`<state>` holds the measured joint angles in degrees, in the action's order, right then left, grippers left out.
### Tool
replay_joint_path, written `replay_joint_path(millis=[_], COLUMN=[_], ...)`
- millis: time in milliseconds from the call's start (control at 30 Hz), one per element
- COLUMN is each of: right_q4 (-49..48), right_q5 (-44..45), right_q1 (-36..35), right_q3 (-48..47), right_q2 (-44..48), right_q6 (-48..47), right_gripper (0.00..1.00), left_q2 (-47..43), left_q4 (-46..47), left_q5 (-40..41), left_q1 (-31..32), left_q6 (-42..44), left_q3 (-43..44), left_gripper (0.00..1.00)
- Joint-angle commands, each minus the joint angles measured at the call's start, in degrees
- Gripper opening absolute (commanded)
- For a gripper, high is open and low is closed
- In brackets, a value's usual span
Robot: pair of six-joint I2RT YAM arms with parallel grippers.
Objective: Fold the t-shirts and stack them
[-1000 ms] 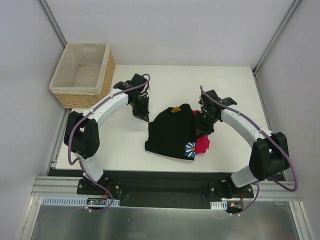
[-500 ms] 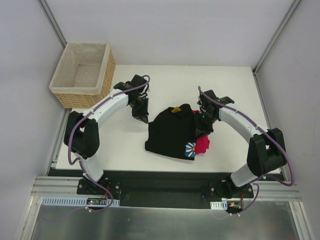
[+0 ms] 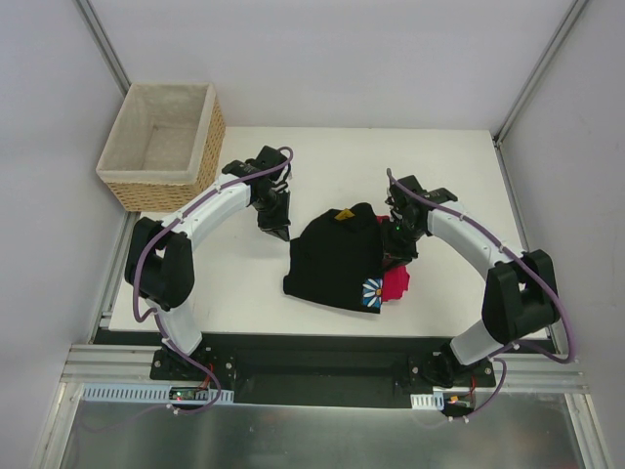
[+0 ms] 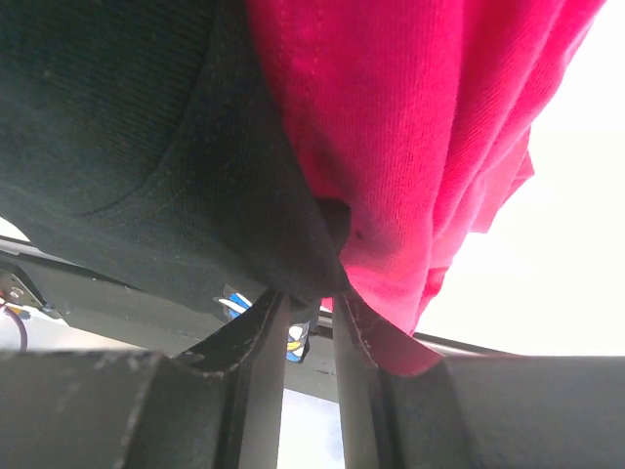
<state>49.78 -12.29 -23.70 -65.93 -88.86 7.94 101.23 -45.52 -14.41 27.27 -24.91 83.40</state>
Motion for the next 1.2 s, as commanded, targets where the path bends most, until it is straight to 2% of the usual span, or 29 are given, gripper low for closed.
replay_joint_path(millis=[0, 400, 800, 1167], right_q4=[1.6, 0.6, 5.3, 6.6], right_q5=[2.7, 1.8, 6.0, 5.8], right_q1=[0.2, 0.2, 0.3, 0.2], right_q3=[-1.4, -1.7, -3.9, -4.6], right_q2=[-1.6, -4.3, -2.6, -1.1], right_q6=[-1.5, -1.5, -3.5, -3.6], right_gripper=[0.27, 0.26, 0.26, 0.25], left_q2=[-1.8, -1.9, -0.9, -0.7], left_q4=[-1.4, -1.9, -2.4, -2.4], left_q5=[0.2, 0.2, -0.5, -1.0], left_q1=[-0.5, -0.5, -0.5, -0.5], left_q6=[-0.4, -0.1, -0.1, -0.1], left_q3=[0.8, 1.8, 2.9, 3.3], left_gripper=[0.04, 0.03, 0.03, 0.03])
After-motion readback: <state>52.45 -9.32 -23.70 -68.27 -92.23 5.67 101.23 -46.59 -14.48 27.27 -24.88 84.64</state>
